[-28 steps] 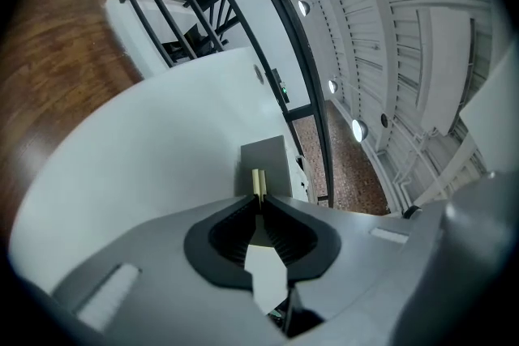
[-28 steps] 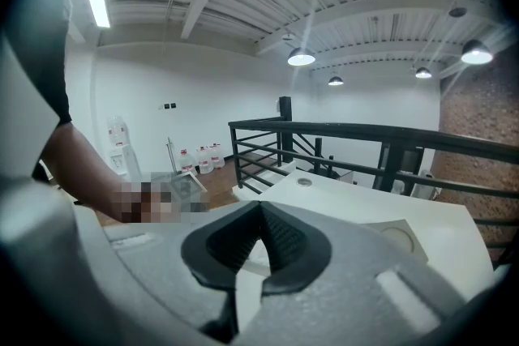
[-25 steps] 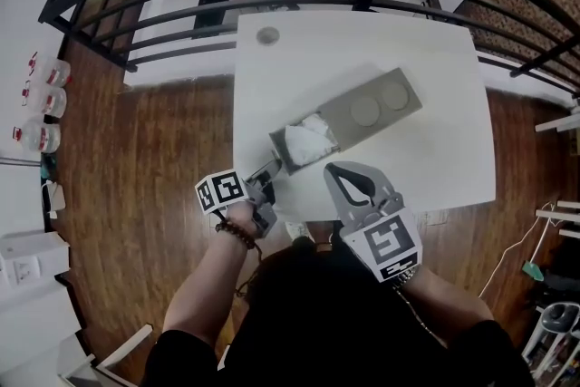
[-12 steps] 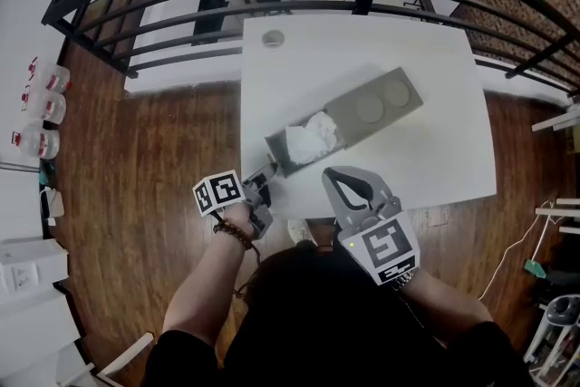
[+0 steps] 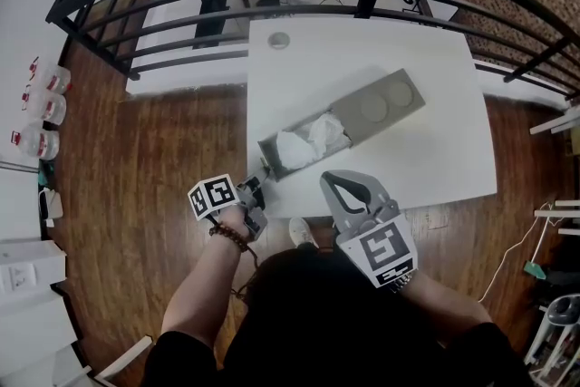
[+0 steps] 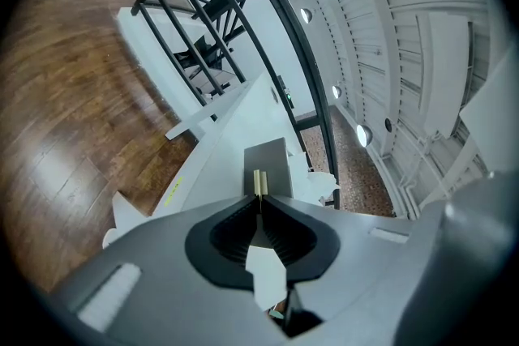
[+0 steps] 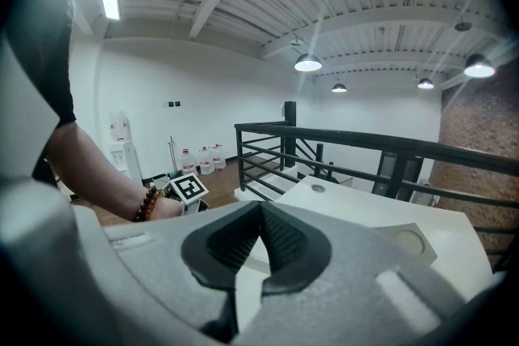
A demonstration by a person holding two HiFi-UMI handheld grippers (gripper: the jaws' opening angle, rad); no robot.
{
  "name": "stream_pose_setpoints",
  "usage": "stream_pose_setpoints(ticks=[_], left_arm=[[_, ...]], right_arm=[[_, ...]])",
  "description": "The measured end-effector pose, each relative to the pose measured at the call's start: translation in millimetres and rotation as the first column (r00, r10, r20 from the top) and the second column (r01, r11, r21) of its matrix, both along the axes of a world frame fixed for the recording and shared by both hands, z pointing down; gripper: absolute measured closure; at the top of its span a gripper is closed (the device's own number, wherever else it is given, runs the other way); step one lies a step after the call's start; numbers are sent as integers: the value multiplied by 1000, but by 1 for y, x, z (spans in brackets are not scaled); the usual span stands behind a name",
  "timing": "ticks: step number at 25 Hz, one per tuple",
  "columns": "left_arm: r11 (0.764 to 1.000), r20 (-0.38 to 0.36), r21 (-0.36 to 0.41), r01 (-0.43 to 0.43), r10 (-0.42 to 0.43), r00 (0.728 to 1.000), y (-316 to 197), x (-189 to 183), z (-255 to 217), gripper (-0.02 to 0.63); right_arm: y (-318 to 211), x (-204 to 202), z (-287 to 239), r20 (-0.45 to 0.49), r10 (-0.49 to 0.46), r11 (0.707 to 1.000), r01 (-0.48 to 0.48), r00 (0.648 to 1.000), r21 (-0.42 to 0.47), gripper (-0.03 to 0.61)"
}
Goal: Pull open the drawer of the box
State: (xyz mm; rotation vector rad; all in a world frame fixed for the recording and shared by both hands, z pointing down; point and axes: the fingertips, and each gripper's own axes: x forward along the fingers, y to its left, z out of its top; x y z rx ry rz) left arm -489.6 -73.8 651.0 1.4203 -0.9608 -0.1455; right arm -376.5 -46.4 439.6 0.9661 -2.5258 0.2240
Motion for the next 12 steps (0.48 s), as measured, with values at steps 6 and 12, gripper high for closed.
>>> stream_pose_setpoints(ticks=[6,12], left_arm=[[1000,10,14,-3,3,1000,6,-5,-1,575],[999,39,25,-25,24,999,7,-6,0,569]], right_arm=[[10,-5,3,15,-3,1000,3,1000,3,586],[12,-7,0,5,-6,1000,6,1000,9,586]])
